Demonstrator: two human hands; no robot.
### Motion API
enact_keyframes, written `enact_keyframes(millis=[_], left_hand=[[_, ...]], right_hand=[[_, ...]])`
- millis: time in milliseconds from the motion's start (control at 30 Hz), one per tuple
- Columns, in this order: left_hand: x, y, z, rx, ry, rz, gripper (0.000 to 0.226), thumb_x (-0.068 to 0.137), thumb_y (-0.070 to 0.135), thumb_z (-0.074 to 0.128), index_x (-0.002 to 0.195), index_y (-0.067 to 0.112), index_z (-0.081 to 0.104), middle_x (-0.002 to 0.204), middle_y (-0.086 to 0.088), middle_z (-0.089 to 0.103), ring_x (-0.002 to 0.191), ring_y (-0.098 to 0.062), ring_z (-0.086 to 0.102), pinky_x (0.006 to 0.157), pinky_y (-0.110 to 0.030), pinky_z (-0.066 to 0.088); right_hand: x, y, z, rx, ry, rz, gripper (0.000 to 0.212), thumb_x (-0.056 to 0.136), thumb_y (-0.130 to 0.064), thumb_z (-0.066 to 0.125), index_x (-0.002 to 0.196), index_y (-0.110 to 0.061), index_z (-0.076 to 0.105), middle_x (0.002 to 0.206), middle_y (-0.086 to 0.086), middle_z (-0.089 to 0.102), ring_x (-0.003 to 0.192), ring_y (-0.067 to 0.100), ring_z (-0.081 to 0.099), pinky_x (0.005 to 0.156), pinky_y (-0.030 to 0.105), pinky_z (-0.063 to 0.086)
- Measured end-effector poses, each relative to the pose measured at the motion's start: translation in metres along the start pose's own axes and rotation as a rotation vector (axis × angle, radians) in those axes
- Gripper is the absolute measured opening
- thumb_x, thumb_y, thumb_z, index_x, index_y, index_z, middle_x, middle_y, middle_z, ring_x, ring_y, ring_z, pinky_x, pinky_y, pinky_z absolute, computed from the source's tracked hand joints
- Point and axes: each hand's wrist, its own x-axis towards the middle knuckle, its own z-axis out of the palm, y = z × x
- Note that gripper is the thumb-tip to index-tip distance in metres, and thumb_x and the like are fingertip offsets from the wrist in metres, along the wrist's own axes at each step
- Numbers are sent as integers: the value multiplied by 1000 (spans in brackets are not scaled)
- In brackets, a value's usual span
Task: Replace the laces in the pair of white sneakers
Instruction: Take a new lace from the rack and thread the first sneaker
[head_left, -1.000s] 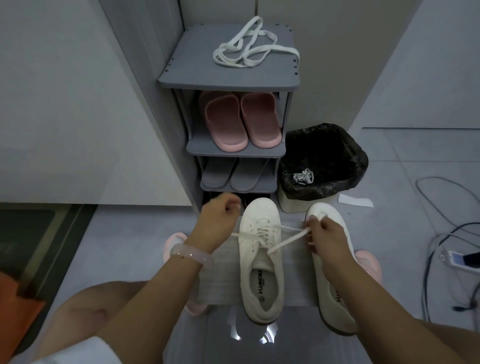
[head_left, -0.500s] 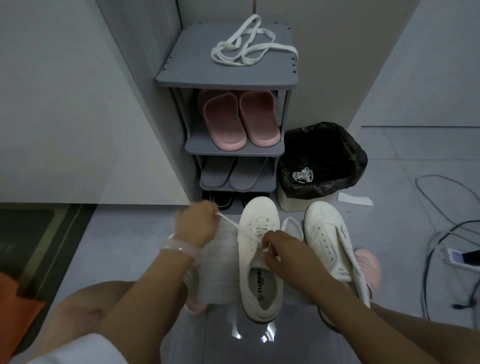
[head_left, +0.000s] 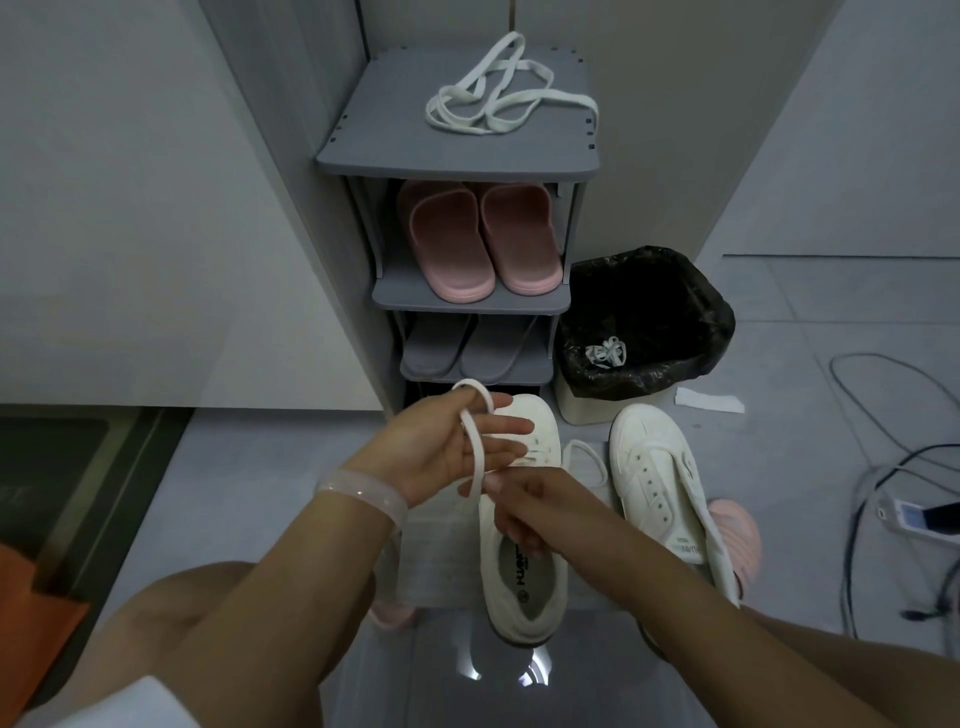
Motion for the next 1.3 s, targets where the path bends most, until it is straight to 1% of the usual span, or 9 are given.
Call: enact_keyframes(millis=[100, 167, 333, 467, 533, 833, 1033, 1133, 1300], left_hand=[[3, -2, -1, -58, 7, 18, 31, 100, 27, 33, 106, 6, 55, 86, -15, 73, 70, -24, 71, 55, -25, 56], [4, -3, -2, -17, 48, 22, 28, 99, 28, 36, 110, 9, 52, 89, -13, 73, 73, -25, 71, 58, -29, 57], [9, -14, -6, 567, 335, 85, 61, 91, 38, 53, 139, 22, 21, 87, -5, 61, 69, -16, 61, 54, -27, 52], [8, -18, -5, 642, 232, 143, 25, 91, 38, 52, 97, 14, 53, 73, -2, 58, 51, -5, 57, 48, -19, 47], [7, -18, -6, 753, 95, 150, 24, 90, 39, 54, 83, 18, 63, 74, 3, 61, 54, -1, 56, 53, -17, 46], [12, -28, -11, 699, 50, 148, 16, 83, 13, 66, 88, -3, 67, 68, 1, 62, 52, 2, 59, 54, -10, 48], [19, -41, -19, 568, 190, 107, 15, 82, -7, 62, 73, 4, 56, 68, -12, 63, 53, -10, 64, 57, -19, 56], [21, -46, -24, 692, 207, 127, 24, 80, -7, 63, 65, 7, 53, 65, -8, 61, 52, -9, 64, 55, -18, 55], [26, -55, -22, 770, 196, 143, 31, 79, -8, 64, 59, 10, 48, 65, -6, 57, 49, -6, 63, 52, -17, 54]], right_hand=[[1, 2, -1, -48, 28, -63, 19, 92, -23, 57, 80, -30, 70, 49, -20, 56, 48, -9, 49, 50, 5, 36], [3, 4, -3, -41, 80, -82, 15, 91, -19, 58, 81, -22, 69, 48, -21, 55, 47, -8, 48, 48, 4, 34], [9, 8, -14, 64, 283, -102, 20, 93, -18, 55, 79, -24, 69, 44, -17, 49, 41, -4, 41, 43, 7, 31], [10, 10, -16, 109, 323, -122, 20, 93, -16, 53, 83, -15, 70, 44, -15, 45, 42, -3, 40, 44, 8, 33], [10, 11, -15, 122, 325, -138, 19, 92, -16, 55, 83, -8, 69, 45, -13, 45, 42, -2, 39, 43, 9, 32], [11, 13, -16, 117, 328, -131, 18, 94, -14, 52, 93, -8, 69, 46, -15, 54, 42, -4, 44, 44, 8, 35], [15, 34, -26, -601, 263, -17, 22, 91, -22, 55, 91, -8, 72, 67, -6, 60, 54, 0, 48, 52, 10, 35], [13, 41, -22, -707, 214, 21, 24, 91, -23, 52, 98, -14, 73, 87, 5, 70, 74, 14, 61, 66, 27, 45], [13, 43, -19, -757, 196, 19, 29, 90, -21, 48, 110, -25, 70, 98, 3, 69, 88, 17, 61, 67, 26, 43]])
